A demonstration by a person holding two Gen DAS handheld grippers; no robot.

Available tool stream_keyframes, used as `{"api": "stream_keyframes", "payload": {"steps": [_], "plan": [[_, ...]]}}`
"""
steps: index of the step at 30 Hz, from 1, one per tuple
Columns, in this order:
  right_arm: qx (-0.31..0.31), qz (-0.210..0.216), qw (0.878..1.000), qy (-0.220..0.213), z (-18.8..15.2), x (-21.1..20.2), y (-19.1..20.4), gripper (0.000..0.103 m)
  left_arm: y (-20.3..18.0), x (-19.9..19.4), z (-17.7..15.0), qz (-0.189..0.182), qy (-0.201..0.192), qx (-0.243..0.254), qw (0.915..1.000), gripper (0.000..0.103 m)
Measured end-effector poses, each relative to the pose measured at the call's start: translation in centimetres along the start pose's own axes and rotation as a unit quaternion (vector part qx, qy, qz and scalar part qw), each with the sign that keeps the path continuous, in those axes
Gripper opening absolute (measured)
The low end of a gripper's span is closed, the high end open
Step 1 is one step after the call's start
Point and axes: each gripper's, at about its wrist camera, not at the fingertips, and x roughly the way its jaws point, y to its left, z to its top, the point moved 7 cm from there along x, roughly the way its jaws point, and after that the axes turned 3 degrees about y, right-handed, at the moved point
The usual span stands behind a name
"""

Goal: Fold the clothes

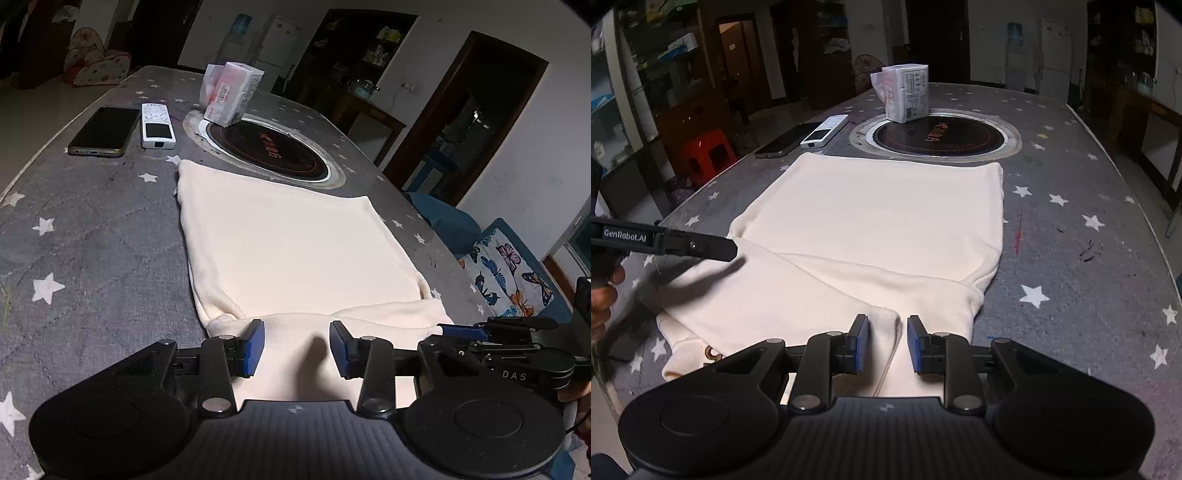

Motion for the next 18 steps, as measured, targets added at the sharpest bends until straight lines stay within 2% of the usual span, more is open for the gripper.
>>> {"api": "stream_keyframes", "payload": {"steps": [1, 4, 6, 10, 14, 18], "plan": [[-0.003, 0.000, 1.000, 0.000, 0.0, 0.1, 0.1, 0.022, 0.0, 0.0, 0.0, 0.000, -0.001, 0.001, 1.0000, 0.042], [-0.016, -0.007, 1.000, -0.002, 0.2, -0.1, 0.5, 0.010, 0.2, 0.0, 0.0, 0.001, -0.001, -0.001, 1.0000, 0.042], [-0.028, -0.019, 0.999, -0.012, 0.6, -0.5, 0.7, 0.007, 0.3, -0.1, 0.0, 0.002, -0.001, -0.003, 1.0000, 0.042], [-0.053, -0.046, 0.997, -0.044, 2.1, -1.9, 1.0, 0.006, 0.3, -0.3, 0.1, 0.010, -0.006, -0.004, 0.9999, 0.042], [-0.043, -0.063, 0.996, -0.039, 2.6, -0.9, 0.2, 0.006, 0.4, -0.1, 0.0, 0.016, -0.007, -0.001, 0.9998, 0.042], [-0.041, -0.074, 0.996, -0.010, 1.5, 1.3, -0.6, 0.007, 0.1, -0.2, 0.0, 0.023, -0.009, 0.010, 0.9996, 0.043]]}}
